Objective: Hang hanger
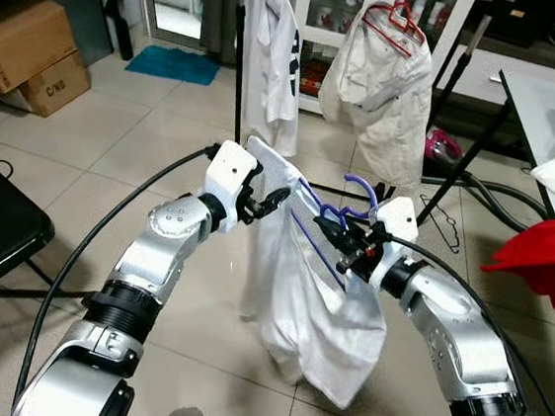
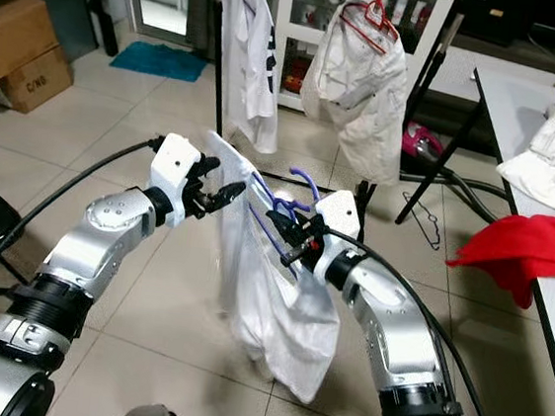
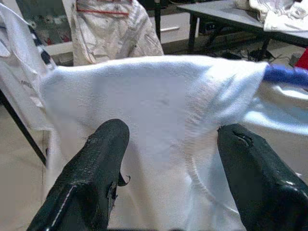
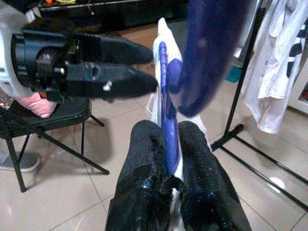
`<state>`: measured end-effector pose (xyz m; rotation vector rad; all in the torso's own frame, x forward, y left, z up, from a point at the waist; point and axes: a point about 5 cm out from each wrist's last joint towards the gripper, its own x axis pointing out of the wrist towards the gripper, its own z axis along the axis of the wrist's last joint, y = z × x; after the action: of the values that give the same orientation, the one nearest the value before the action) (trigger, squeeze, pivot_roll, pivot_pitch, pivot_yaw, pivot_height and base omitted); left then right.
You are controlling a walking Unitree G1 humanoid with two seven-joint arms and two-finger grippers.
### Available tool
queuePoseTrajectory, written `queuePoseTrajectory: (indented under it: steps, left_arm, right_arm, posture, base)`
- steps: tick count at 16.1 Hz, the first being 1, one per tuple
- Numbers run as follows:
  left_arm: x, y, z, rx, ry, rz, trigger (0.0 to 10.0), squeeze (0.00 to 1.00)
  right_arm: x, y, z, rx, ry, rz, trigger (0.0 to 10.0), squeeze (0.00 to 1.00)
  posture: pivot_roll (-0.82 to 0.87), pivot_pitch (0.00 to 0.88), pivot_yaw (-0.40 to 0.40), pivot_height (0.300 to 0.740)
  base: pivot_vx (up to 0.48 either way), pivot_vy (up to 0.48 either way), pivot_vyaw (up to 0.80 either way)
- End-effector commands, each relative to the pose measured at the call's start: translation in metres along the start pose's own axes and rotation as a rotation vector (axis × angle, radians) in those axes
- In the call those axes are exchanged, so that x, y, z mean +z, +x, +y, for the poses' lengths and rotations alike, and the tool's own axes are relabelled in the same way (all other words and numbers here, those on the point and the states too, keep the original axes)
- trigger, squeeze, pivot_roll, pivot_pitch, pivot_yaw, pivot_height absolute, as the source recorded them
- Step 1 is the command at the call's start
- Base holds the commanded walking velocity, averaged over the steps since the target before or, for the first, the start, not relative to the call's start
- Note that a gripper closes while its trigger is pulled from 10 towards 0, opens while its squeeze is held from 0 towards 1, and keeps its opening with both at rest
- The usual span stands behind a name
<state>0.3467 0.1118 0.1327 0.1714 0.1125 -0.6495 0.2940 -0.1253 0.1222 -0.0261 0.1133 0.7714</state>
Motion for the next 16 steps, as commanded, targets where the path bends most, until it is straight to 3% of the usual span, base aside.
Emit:
queuePoseTrajectory:
  steps: [1,3,4,6,7,8,9,12,15,16]
  left_arm:
    - [0.002,0.001,-0.005,-0.049,0.035,-0.002,10.0,0.0]
    - [0.0,-0.008,-0.006,-0.116,0.091,-0.009,10.0,0.0]
    - [0.003,-0.016,-0.005,-0.173,0.079,-0.026,10.0,0.0]
    - [0.008,-0.027,0.0,-0.245,0.073,-0.041,10.0,0.0]
    - [0.016,-0.038,0.007,-0.311,0.108,-0.056,10.0,0.0]
    - [0.018,-0.04,0.01,-0.326,0.116,-0.056,10.0,0.95]
    - [0.026,-0.042,0.018,-0.331,0.125,-0.065,10.0,1.0]
    - [0.049,-0.047,0.042,-0.346,0.199,-0.055,10.0,1.0]
    - [0.045,-0.044,0.047,-0.301,0.253,0.021,10.0,1.0]
    - [0.035,-0.039,0.037,-0.308,0.231,0.042,10.0,0.0]
  right_arm:
    - [0.007,0.004,0.002,0.031,-0.034,-0.005,10.0,0.0]
    - [0.006,0.005,-0.005,-0.005,-0.071,0.04,10.0,0.0]
    - [0.005,0.005,-0.011,-0.027,-0.078,0.058,10.0,0.0]
    - [0.004,0.004,-0.017,-0.043,-0.085,0.077,10.0,0.0]
    - [0.004,0.003,-0.021,-0.033,-0.106,0.098,10.0,0.0]
    - [0.003,0.002,-0.021,-0.027,-0.114,0.104,10.0,0.0]
    - [0.004,0.002,-0.022,-0.008,-0.136,0.115,10.0,0.0]
    - [0.01,0.003,-0.024,0.066,-0.179,0.133,10.0,0.0]
    - [0.017,0.001,-0.031,0.047,-0.158,0.116,10.0,0.0]
    - [0.018,0.001,-0.032,0.021,-0.114,0.099,10.0,0.0]
  posture:
    - [0.08,0.0,-0.012,0.74]
    - [0.08,0.0,-0.011,0.74]
    - [0.08,0.0,-0.013,0.74]
    - [0.09,0.0,-0.019,0.74]
    - [0.1,0.0,-0.03,0.74]
    - [0.11,0.0,-0.035,0.74]
    - [0.11,0.0,-0.039,0.74]
    - [0.11,0.0,-0.037,0.74]
    - [0.11,0.0,-0.033,0.74]
    - [0.11,0.0,-0.033,0.74]
  base:
    - [0.0,0.0,0.0]
    - [0.0,0.0,0.0]
    - [0.0,0.0,0.0]
    - [0.0,0.0,0.0]
    - [0.0,0.0,0.0]
    - [0.0,0.0,0.0]
    - [0.0,0.0,0.0]
    - [0.0,0.0,0.0]
    - [0.0,0.0,0.0]
    - [0.0,0.0,0.0]
